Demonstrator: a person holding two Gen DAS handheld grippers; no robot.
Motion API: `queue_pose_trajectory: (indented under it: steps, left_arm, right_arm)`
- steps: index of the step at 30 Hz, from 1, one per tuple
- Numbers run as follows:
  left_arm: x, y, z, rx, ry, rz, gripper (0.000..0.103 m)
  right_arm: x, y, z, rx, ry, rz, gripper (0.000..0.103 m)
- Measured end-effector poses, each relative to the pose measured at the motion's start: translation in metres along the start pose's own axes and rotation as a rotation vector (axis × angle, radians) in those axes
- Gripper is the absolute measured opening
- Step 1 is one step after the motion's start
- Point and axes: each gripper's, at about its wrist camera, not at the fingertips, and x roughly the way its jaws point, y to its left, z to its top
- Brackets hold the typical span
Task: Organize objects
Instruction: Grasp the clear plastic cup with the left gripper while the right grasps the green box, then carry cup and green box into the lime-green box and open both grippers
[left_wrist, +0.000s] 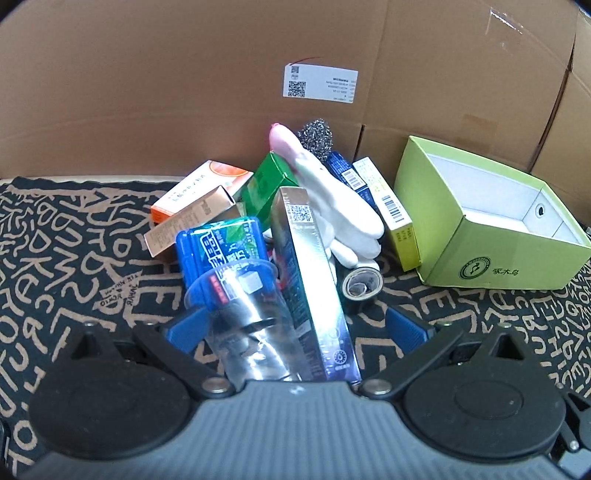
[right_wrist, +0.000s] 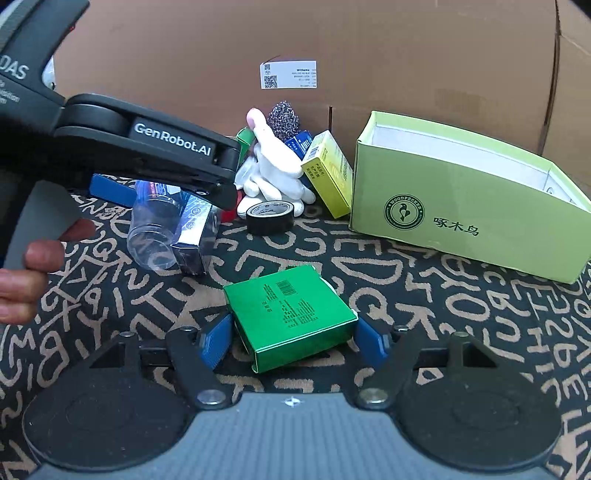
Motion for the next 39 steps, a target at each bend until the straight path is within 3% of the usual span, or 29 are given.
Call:
queue_pose_trajectory:
  steps: [18, 20, 22, 28, 33, 36, 39]
  left_arm:
    - [0.006, 0.004, -0.003, 0.013, 0.031, 0.039, 0.1]
    - [0.008, 0.005, -0.004, 0.016, 0.035, 0.041, 0.097]
    - [0.008, 0.007, -0.005, 0.019, 0.026, 0.045, 0.087]
    - [-0.011, 0.031, -0.019, 0.028, -0.031, -0.032, 0.072]
    - [-0.043, 0.05, -0.045, 0.055, -0.044, -0.081, 0.072]
    - [-0.055, 0.055, -0.056, 0.062, -0.045, -0.082, 0.082]
    - [-0.055, 0.052, -0.053, 0.07, -0.04, -0.127, 0.083]
  right_arm:
    - [-0.022, 0.008, -0.003, -0.005, -0.027, 0.004, 0.073]
    - [-0.022, 0.008, -0.003, -0.004, -0.026, 0.004, 0.073]
    - [-0.023, 0.009, -0.003, -0.003, -0.025, 0.007, 0.073]
    - [-0.03, 0.016, -0.006, -0.019, -0.018, 0.02, 0.073]
    - [-0.03, 0.015, -0.011, -0.022, 0.003, 0.031, 0.074]
    - [-0.027, 0.013, -0.016, -0.007, 0.02, 0.035, 0.074]
    - [-0.02, 0.01, -0.017, 0.018, 0.037, 0.039, 0.074]
